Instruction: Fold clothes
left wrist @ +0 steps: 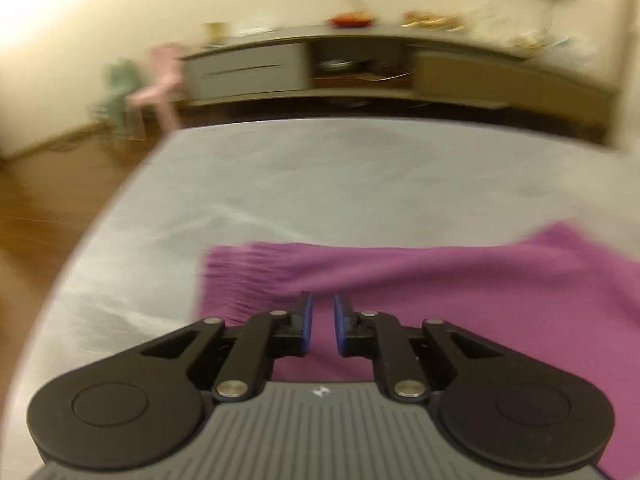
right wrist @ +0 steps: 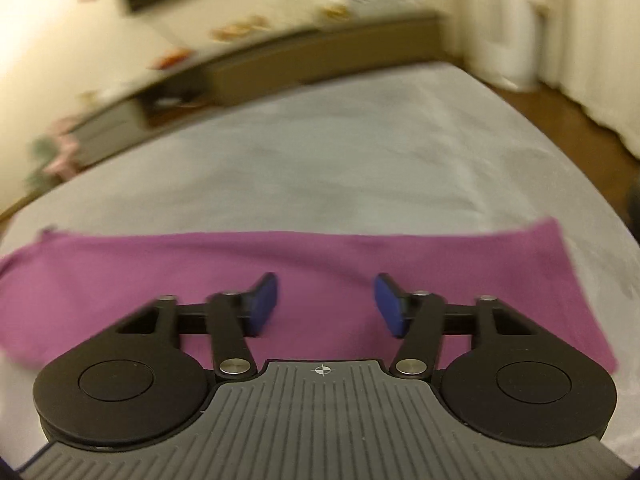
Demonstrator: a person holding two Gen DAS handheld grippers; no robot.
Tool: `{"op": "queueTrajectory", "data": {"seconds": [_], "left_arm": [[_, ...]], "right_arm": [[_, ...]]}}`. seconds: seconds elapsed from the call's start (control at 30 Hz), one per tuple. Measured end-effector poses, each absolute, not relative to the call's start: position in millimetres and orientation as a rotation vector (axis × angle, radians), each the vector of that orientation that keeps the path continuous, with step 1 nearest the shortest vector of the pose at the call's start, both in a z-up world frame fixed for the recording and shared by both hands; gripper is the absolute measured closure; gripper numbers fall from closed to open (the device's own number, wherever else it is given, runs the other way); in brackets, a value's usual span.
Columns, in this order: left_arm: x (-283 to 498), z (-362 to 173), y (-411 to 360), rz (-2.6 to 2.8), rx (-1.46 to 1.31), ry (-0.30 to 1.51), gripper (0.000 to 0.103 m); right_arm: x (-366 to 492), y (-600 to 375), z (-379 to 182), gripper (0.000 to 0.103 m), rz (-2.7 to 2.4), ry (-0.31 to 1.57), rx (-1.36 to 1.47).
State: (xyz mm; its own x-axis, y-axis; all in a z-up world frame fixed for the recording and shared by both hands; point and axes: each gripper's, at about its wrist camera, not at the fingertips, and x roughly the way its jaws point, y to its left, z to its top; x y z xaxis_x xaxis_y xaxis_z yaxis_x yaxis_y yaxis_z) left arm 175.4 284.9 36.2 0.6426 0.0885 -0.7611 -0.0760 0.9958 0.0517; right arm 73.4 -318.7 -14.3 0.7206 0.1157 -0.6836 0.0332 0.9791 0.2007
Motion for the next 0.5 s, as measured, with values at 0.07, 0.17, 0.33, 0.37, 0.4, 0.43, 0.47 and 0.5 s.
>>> {"op": "queueTrajectory", "data": {"seconds": [0.07, 0.17, 0.33, 0.37, 0.4, 0.43, 0.47, 0.5], "left_arm": [[171.8, 23.3, 283.6, 0.032, 0.034, 0.924, 0.087], [172.3, 4.3, 288.2, 0.017, 0.077, 0.975, 0.084], [183.1, -0.2, 313.2, 0.211, 0.144, 0.937, 0.084], [184.0, 0.1, 313.9, 0.225, 0.141, 0.941, 0.084], [184.9, 0.3, 314.5, 0.239, 0.138, 0.944, 0.088], [184.2, 2.1, 313.7, 0.247, 0.134, 0.945, 0.093], [181.4, 6.0, 310.9, 0.245, 0.128, 0.944, 0.093], [178.5, 9.8, 308.1, 0.242, 0.121, 0.942, 0.093]], "right_arm": [[73.4, -308.6, -24.7, 0.044, 0.072, 0.829, 0.103], [76.0, -301.5, -40.1, 0.042, 0.080, 0.916, -0.040], [64.0, -344.3, -38.7, 0.039, -0.003, 0.922, -0.029], [60.0, -351.8, -38.5, 0.037, -0.034, 0.921, -0.021], [57.1, -358.1, -38.7, 0.034, -0.054, 0.919, -0.001], [54.8, -364.1, -38.9, 0.035, -0.063, 0.913, 0.032], [52.5, -370.1, -39.1, 0.046, -0.071, 0.907, 0.065], [51.4, -374.6, -36.5, 0.053, -0.089, 0.891, 0.087]]}}
